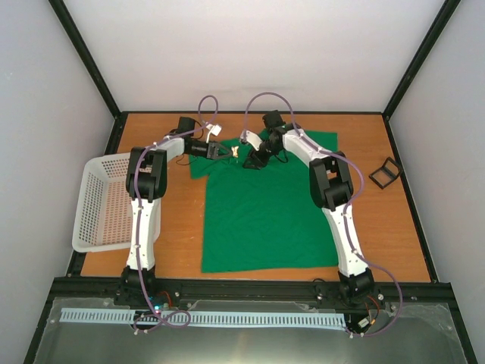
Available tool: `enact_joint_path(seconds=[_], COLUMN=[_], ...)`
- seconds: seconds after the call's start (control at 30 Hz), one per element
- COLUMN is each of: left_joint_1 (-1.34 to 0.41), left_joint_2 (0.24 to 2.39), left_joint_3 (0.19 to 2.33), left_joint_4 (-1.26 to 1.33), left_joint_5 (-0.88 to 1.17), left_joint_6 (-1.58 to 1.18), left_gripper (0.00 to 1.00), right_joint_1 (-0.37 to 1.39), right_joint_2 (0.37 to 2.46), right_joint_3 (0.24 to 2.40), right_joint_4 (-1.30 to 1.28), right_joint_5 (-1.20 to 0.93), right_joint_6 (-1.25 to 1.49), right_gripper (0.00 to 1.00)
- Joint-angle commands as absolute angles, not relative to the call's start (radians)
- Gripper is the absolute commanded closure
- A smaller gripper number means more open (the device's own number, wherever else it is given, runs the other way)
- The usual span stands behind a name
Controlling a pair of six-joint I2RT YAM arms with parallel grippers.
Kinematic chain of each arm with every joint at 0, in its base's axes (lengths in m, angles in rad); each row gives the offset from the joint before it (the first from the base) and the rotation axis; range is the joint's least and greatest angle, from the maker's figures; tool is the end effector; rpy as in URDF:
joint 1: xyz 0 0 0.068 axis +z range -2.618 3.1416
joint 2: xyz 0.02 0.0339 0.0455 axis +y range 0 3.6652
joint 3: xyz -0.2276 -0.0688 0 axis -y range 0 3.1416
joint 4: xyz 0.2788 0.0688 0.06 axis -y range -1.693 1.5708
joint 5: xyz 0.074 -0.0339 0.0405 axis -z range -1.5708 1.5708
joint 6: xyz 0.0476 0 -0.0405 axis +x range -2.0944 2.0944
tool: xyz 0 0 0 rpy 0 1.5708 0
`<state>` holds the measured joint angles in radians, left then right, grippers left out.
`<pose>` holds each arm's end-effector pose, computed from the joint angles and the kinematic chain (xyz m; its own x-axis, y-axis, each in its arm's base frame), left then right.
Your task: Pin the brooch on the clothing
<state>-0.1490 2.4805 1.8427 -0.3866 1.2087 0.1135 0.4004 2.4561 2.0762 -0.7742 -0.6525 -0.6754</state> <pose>0.4944 -0.1192 0.0578 -0.7791 0.1575 -0.6068 0.6254 0.2620 -0.7350 0.4700 0.2303 0.1077 -0.3221 -0.6758 -0.6630 -0.9448 0.2735 0.1803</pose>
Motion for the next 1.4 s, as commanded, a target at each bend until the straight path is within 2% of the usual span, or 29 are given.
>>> enact_joint_path(seconds=[0.0,0.23,0.73,1.37], left_joint_1=[-0.149,-0.149,-0.149,-0.164], left_joint_2=[2.447,2.452,2.451,2.366], left_joint_3=[1.875,1.878,1.870,1.683], left_joint_4=[-0.418,-0.440,-0.433,-0.209], left_joint_5=[1.256,1.264,1.271,1.206], left_joint_6=[0.117,0.125,0.119,-0.009], left_gripper=[0.99,0.99,0.99,0.99], right_joint_1=[0.414,0.438,0.448,0.430], right_joint_2=[2.500,2.519,2.503,2.418], right_joint_3=[2.107,2.131,2.116,1.891], right_joint_4=[-0.741,-0.693,-0.561,-0.200], right_joint_5=[-0.554,-0.525,-0.655,-0.816], right_joint_6=[-0.658,-0.624,-0.468,-0.123], right_gripper=[0.43,0.47,0.43,0.45])
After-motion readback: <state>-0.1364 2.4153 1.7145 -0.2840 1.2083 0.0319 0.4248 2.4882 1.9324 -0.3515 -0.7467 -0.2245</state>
